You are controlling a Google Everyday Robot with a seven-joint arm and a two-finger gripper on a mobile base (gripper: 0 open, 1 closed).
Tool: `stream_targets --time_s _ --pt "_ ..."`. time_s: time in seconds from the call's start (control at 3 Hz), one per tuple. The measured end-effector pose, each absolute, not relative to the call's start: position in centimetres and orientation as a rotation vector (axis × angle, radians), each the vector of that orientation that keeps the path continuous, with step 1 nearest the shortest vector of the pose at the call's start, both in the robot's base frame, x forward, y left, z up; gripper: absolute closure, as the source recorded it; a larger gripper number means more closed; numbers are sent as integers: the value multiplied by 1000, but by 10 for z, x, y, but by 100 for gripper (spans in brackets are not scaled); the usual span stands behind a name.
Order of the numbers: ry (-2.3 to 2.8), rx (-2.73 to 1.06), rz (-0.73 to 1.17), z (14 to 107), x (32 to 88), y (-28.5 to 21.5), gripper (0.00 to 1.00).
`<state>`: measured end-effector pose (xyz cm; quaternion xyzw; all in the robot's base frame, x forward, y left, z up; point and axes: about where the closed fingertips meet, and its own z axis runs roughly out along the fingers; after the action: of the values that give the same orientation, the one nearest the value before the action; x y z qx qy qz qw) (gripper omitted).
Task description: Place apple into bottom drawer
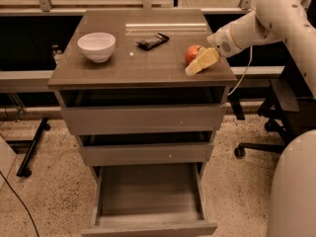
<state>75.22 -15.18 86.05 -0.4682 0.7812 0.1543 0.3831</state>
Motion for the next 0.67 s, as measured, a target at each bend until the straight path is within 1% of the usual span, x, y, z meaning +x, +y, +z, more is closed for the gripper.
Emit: stream_targets --time_s 0.33,0.67 --pt "1987 -1189 439 854 763 -144 15" --pt "2009 -1182 475 841 769 -143 46"
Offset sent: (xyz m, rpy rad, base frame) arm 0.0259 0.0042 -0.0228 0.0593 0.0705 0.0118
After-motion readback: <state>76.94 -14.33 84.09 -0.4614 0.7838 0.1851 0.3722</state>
